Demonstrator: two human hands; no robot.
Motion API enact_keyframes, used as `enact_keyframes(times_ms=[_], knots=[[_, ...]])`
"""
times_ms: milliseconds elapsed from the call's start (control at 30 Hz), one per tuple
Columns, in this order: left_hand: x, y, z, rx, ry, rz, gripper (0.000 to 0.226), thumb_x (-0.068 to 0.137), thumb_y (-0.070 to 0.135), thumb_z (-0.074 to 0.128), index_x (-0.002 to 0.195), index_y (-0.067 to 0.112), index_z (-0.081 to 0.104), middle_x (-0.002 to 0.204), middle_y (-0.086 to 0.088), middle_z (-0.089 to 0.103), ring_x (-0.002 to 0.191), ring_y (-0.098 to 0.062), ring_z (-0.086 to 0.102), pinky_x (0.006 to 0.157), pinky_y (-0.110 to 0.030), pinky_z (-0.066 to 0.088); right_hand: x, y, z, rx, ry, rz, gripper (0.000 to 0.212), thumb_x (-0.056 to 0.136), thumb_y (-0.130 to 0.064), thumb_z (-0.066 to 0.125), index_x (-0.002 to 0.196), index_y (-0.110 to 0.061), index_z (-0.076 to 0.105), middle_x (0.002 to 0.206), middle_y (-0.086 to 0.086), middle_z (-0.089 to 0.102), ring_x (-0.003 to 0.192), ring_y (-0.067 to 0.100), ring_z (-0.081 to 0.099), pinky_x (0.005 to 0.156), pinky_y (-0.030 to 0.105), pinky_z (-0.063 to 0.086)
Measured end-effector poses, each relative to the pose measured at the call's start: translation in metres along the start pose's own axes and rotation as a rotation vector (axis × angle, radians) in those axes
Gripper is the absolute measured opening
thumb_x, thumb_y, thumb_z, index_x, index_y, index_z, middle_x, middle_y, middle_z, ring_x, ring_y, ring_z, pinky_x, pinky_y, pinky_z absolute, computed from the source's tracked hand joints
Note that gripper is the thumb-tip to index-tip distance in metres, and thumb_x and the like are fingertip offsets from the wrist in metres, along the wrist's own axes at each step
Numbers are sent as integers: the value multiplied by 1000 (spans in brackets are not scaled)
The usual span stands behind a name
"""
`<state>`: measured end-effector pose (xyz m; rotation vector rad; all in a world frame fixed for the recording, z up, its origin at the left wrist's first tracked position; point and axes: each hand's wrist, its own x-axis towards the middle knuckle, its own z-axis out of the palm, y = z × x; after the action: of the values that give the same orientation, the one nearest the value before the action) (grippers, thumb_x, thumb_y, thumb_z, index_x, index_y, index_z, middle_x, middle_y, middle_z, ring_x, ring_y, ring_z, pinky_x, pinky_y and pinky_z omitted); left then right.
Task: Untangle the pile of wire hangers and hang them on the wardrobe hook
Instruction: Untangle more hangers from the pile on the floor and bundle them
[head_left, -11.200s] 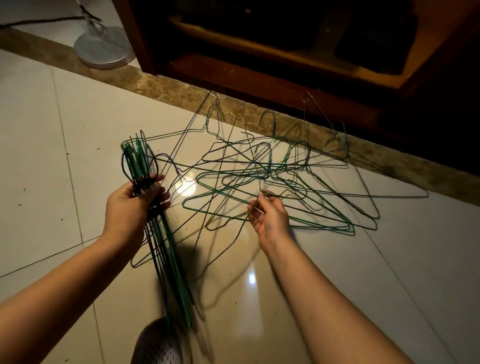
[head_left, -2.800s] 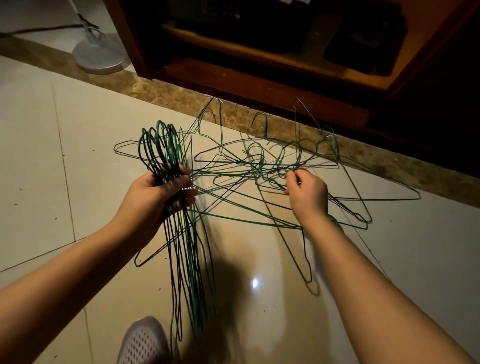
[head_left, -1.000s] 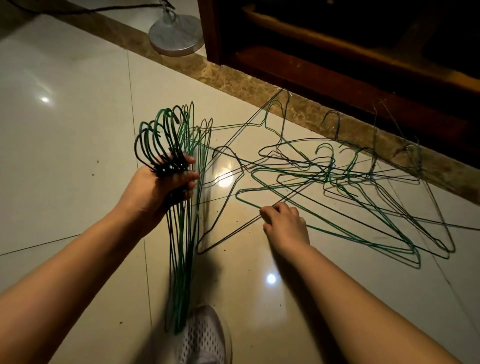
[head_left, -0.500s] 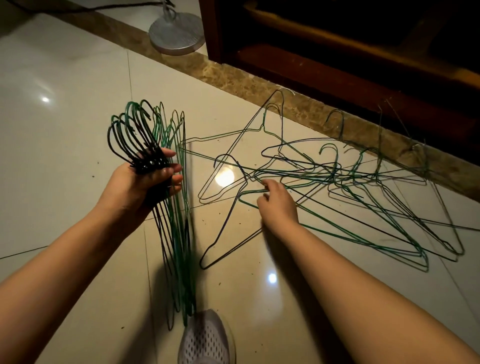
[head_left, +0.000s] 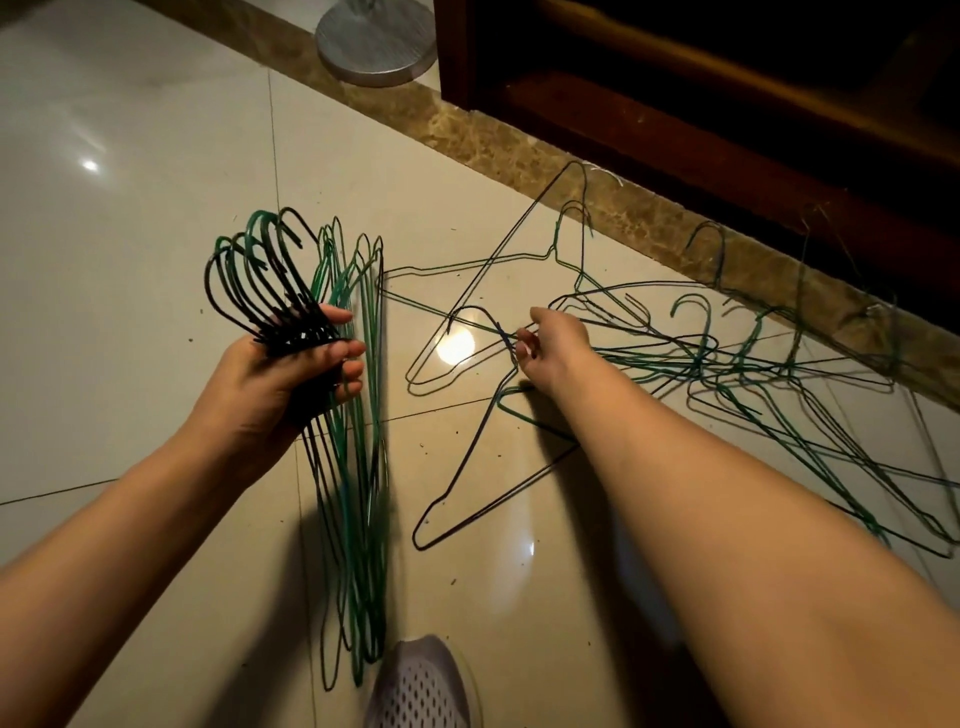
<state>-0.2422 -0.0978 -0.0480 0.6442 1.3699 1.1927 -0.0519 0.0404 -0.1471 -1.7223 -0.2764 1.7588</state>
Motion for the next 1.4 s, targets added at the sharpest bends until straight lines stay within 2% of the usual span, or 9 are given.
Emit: enact_keyframes(times_ms=[167,300,367,467,600,800,933,1067,1400], knots=[[-1,2,-9,-44,23,19,40,49,23,71,89,19,68,77,0,69,70,-11,67,64,-22,55,-6,-1,8,288,36,-14,5,88,-9,60,85,-8,57,73,2,53,61,8,50,53,17,43],[2,1,-17,-63,19,34,61,39,34,88,94,17,67,80,-2,69,74,-14,67,67,-25,56,-12,-5,13,204,57,-107,17,84,-5,64,98,-7,55,69,3,54,57,10,49,49,16,44],[3,-1,-19,-74,35,37,68,32,40,92,93,19,68,81,-2,69,75,-14,67,68,-25,56,-13,-6,16,51,78,-198,24,85,-7,63,104,-13,51,71,1,53,59,10,50,52,19,44],[4,-2,-15,-74,41,38,75,30,43,92,96,18,66,81,-2,69,75,-14,68,68,-25,56,-19,-8,17,-168,103,-375,22,86,-10,62,101,-20,50,73,-3,55,66,10,54,62,23,48],[2,0,2,-59,26,44,81,29,46,91,100,16,64,83,-2,69,77,-15,68,67,-25,55,-35,-20,8,-101,2,-432,15,88,-2,57,89,-16,53,70,-1,57,59,9,56,55,18,47],[-3,4,24,-81,-21,74,81,32,46,90,102,15,62,80,-1,69,75,-16,67,66,-25,55,-54,-45,-26,42,-83,-368,14,90,3,53,85,-10,54,70,4,56,57,10,55,45,11,47],[-4,5,36,-97,-59,63,62,47,34,85,101,14,61,77,-1,67,75,-19,65,64,-25,55,-50,-48,-54,194,-30,-218,13,89,6,52,84,-6,56,70,9,55,43,8,58,41,12,46],[-5,5,43,-53,-61,77,82,30,48,90,100,16,63,81,-3,69,76,-18,68,65,-25,56,-40,-37,-72,225,-37,-165,16,88,7,54,78,-6,55,71,10,55,36,5,56,41,11,47],[-6,-1,41,-10,-47,57,86,26,51,90,101,17,64,87,-5,70,79,-18,69,64,-24,55,-23,1,-87,206,12,12,19,88,10,51,74,-3,51,72,9,52,33,11,57,36,14,46]])
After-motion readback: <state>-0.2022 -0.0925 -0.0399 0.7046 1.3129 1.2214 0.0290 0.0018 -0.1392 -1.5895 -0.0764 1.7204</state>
